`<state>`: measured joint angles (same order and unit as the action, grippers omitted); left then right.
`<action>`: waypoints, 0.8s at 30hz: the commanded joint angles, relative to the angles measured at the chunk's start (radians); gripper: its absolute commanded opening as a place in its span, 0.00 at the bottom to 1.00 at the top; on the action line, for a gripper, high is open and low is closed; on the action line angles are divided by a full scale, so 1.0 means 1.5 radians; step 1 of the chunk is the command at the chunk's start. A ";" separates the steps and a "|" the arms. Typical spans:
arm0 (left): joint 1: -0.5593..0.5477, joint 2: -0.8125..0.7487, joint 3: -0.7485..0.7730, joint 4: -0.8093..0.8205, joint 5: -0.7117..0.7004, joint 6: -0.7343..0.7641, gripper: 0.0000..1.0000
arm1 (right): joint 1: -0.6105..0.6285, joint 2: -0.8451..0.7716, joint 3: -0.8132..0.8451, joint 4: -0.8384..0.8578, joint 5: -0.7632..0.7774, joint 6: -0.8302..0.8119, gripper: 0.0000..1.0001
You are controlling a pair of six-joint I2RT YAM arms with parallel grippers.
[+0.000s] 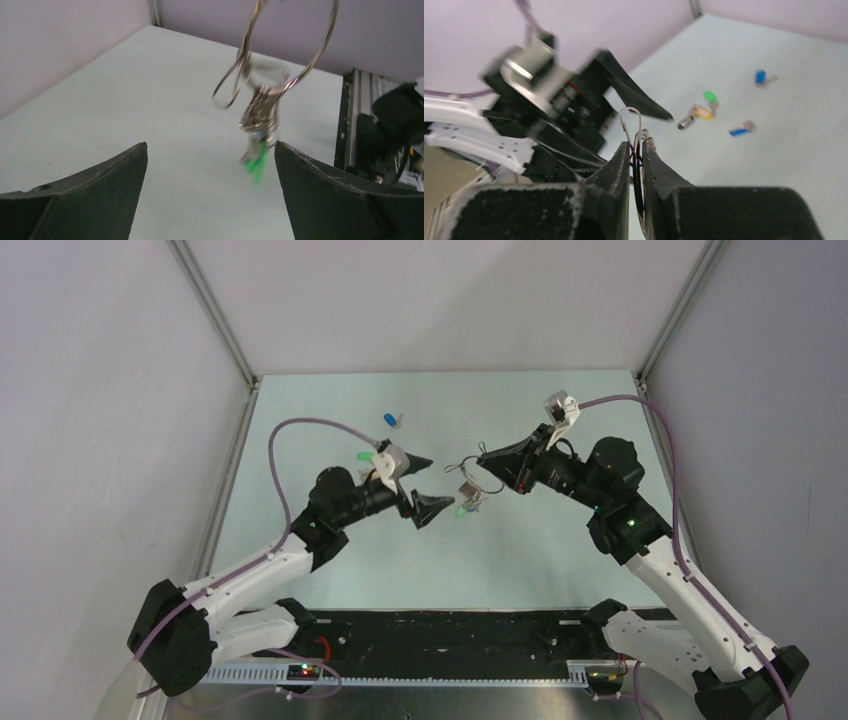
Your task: Remove the keys from the keyring
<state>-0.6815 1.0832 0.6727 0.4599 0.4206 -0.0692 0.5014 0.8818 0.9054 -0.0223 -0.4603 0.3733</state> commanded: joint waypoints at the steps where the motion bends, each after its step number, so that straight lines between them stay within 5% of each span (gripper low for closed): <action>1: -0.002 -0.040 -0.087 0.153 0.054 0.058 1.00 | 0.037 0.005 0.077 0.110 -0.050 -0.012 0.00; 7: -0.001 -0.041 -0.147 0.283 0.101 0.029 0.98 | 0.050 0.021 0.122 0.135 -0.080 0.015 0.00; 13: -0.003 -0.003 -0.159 0.381 0.156 -0.016 0.85 | 0.051 0.031 0.142 0.133 -0.069 0.021 0.00; 24: -0.010 0.062 -0.119 0.415 0.159 -0.021 0.76 | 0.051 0.063 0.142 0.145 -0.006 0.023 0.00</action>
<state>-0.6884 1.1439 0.4419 1.0130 0.6518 -0.0898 0.5732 0.9718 1.0740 0.1257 -0.5079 0.3927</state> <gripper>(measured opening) 0.771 0.139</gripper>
